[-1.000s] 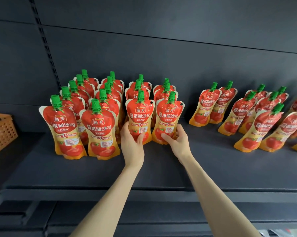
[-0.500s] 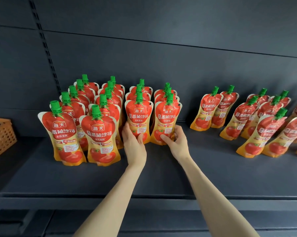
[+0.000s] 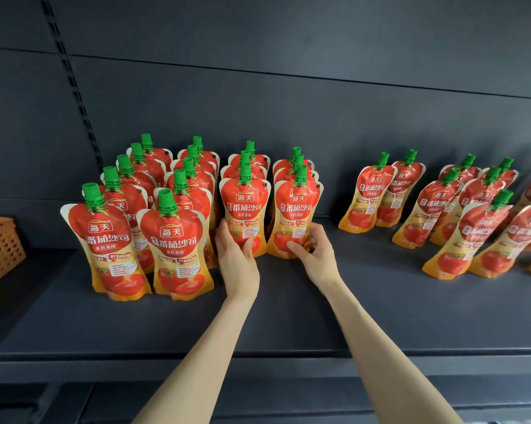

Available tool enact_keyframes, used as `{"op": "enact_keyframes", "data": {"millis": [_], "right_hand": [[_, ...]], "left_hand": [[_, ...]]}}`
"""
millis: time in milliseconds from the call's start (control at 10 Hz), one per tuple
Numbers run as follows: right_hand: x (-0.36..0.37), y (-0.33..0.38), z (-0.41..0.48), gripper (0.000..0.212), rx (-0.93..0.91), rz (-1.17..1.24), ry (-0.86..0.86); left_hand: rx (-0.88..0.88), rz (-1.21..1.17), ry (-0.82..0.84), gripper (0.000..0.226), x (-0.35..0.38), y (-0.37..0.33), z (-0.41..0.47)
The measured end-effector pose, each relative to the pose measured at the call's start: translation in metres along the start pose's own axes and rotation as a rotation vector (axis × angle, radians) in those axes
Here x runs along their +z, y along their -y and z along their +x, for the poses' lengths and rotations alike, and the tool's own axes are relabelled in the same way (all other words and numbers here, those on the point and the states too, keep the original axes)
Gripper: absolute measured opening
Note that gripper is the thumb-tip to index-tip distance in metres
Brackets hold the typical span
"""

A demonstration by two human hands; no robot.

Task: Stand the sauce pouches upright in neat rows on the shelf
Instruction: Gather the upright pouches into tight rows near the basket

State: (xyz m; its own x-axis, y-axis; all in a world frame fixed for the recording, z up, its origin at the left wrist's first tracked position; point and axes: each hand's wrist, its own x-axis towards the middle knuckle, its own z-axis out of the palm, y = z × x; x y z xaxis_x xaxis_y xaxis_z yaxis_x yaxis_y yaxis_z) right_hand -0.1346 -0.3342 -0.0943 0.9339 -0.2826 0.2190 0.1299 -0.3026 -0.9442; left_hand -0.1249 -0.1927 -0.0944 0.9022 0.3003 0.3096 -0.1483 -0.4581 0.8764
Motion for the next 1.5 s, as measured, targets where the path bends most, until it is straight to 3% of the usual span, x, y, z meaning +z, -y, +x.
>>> {"op": "enact_keyframes", "data": {"millis": [1500], "right_hand": [[-0.0025,0.0066,-0.0011,0.042,0.066,-0.017,0.025]], "left_hand": [[0.016,0.091,0.002,0.059,-0.0015,0.0001,-0.0016]]}}
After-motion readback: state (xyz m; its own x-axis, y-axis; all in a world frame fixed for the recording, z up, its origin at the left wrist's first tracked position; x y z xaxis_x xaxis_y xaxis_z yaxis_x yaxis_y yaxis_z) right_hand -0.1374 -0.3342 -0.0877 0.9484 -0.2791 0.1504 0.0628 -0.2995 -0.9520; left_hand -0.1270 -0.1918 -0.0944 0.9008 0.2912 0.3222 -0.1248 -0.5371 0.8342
